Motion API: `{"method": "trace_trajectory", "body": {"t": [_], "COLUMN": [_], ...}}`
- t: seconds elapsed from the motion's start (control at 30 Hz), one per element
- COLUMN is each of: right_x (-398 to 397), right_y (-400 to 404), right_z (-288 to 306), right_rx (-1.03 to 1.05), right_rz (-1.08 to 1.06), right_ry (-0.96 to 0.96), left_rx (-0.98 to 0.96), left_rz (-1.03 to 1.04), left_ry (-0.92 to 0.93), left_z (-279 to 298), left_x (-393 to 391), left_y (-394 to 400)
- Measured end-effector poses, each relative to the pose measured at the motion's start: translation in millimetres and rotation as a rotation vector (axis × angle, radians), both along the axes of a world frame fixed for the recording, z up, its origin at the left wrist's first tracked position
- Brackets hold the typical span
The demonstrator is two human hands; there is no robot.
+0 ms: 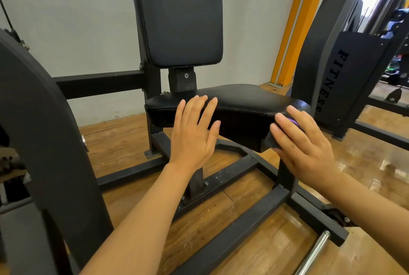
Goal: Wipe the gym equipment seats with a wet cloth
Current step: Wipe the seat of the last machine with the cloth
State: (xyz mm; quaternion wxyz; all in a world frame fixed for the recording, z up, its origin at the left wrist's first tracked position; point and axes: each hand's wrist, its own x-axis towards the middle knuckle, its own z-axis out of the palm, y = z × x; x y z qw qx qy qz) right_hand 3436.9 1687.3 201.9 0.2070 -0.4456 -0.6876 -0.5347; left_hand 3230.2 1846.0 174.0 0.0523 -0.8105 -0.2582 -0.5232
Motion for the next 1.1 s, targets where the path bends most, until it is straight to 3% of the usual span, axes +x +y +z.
{"method": "trace_trajectory", "body": {"t": [0.13, 0.37, 0.57, 0.77, 0.97, 1.1], "right_x": [-29, -63, -16, 14, -31, -31], "right_y": [15, 34, 13, 14, 23, 27], "right_z": [1, 27, 4, -12, 15, 31], "right_rx": [0.096, 0.101, 0.087, 0.016, 0.105, 0.051], "right_rz": [0.009, -0.129, 0.043, 0.228, 0.214, 0.244], "right_ry": [0.152, 0.137, 0.007, 0.064, 0.337, 0.373], "left_rx": [-0.020, -0.085, -0.118, -0.171, -0.139, -0.165], "left_rz": [0.005, 0.022, -0.058, -0.110, -0.147, -0.131], "left_ry": [-0.037, -0.114, -0.103, -0.054, -0.011, -0.044], "left_z": [0, 2, 2, 5, 17, 16], "left_x": [4, 18, 23, 30, 40, 45], "left_y": [-5, -16, -27, -53, -70, -72]}}
